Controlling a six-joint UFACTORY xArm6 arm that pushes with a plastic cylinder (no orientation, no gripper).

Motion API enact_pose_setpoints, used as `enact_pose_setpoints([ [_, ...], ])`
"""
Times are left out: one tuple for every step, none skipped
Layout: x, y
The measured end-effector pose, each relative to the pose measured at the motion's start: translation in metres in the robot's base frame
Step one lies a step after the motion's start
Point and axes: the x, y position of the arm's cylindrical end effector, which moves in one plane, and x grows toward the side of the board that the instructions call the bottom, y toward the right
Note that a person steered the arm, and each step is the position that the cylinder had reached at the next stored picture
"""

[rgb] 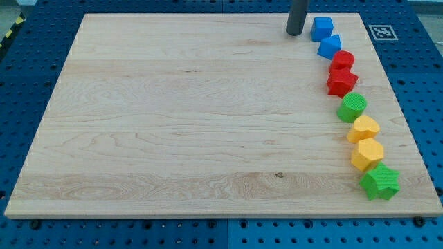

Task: Push the blue cube right a bit

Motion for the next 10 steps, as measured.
enact_pose_setpoints([
  [0.000,0.007],
  [0.000,0.007],
  [0.000,0.011],
  [0.000,0.015],
  [0.000,0.015],
  [0.000,0.021],
  [0.000,0.022],
  [0.000,0.022],
  [0.006,0.005],
  [0.026,-0.013],
])
